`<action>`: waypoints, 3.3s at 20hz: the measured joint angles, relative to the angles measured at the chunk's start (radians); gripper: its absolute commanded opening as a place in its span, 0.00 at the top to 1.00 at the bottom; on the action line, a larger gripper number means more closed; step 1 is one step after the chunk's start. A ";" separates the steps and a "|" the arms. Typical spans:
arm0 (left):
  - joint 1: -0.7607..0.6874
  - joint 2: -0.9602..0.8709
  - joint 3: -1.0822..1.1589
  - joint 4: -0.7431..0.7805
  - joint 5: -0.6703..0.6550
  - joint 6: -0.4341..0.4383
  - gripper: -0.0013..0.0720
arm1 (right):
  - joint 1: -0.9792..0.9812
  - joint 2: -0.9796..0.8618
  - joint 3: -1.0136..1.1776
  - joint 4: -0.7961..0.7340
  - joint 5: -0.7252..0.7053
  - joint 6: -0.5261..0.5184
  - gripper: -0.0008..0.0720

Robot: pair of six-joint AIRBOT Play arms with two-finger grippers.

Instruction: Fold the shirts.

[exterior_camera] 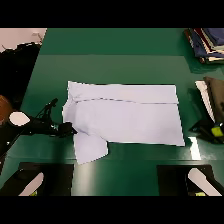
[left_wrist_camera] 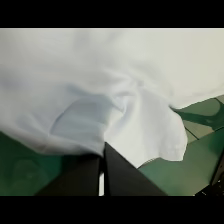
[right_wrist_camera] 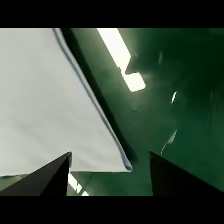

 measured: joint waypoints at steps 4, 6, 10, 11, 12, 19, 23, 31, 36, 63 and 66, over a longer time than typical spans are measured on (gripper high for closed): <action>0.000 0.000 0.009 -0.001 0.005 0.003 0.95 | -0.018 0.013 -0.153 0.030 -0.035 -0.008 0.40; 0.000 0.000 0.011 -0.002 0.011 0.005 0.95 | 0.011 0.016 -0.185 0.051 -0.045 -0.009 0.49; 0.000 0.000 0.012 -0.003 0.014 0.005 0.95 | 0.067 0.017 -0.212 0.057 -0.090 -0.013 0.96; 0.000 0.001 0.013 -0.003 0.010 0.005 0.95 | 0.076 0.017 -0.212 0.060 -0.092 -0.013 0.96; 0.000 0.002 0.013 -0.002 0.000 0.005 0.95 | 0.084 0.016 -0.203 0.056 -0.090 -0.013 0.96; 0.000 0.184 0.022 0.086 -0.141 -0.080 0.95 | 0.100 0.174 -0.080 -0.006 0.046 -0.022 0.97; 0.000 0.270 0.080 0.113 -0.259 -0.137 0.95 | 0.129 0.281 -0.010 -0.056 0.106 -0.003 0.97; 0.000 -0.066 0.348 0.159 -0.036 -0.057 0.95 | 0.345 -0.016 0.280 -0.075 -0.031 0.036 0.97; 0.000 -0.409 0.579 0.163 0.093 -0.008 0.95 | 0.438 -0.319 0.519 -0.073 -0.091 0.039 0.96; -0.136 -0.644 0.765 -0.093 0.154 0.077 0.95 | 0.241 -0.750 0.657 0.370 -0.007 -0.224 0.97; -0.218 -0.648 0.769 -0.103 0.277 0.061 0.95 | 0.261 -0.731 0.704 0.390 0.028 -0.251 0.97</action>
